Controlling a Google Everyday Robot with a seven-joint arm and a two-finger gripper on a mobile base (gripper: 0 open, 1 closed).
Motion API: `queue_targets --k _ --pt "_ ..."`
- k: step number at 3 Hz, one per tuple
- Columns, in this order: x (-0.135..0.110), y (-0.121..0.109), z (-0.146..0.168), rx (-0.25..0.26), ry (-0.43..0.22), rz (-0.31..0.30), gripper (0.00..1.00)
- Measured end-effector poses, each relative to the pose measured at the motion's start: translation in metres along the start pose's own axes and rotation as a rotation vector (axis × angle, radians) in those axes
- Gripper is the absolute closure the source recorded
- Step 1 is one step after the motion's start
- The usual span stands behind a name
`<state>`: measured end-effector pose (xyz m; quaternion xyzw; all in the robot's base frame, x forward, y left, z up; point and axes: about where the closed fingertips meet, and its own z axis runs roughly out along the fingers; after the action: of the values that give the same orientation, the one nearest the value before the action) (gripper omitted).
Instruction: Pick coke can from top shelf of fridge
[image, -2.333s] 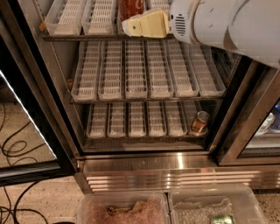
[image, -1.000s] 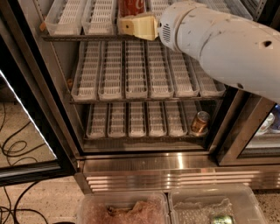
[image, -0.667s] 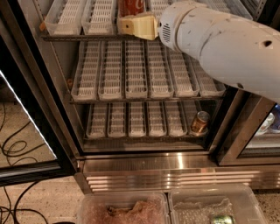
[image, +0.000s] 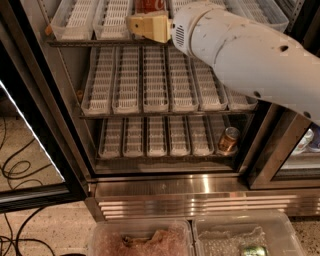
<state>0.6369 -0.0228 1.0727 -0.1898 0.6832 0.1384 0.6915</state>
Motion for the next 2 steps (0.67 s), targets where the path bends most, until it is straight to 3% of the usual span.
queue_targets --k 1,2 --pt "0.0 0.0 0.0 0.0 0.0 0.0 0.0" --pt "-0.002 0.001 0.019 0.014 -0.035 -0.011 0.0"
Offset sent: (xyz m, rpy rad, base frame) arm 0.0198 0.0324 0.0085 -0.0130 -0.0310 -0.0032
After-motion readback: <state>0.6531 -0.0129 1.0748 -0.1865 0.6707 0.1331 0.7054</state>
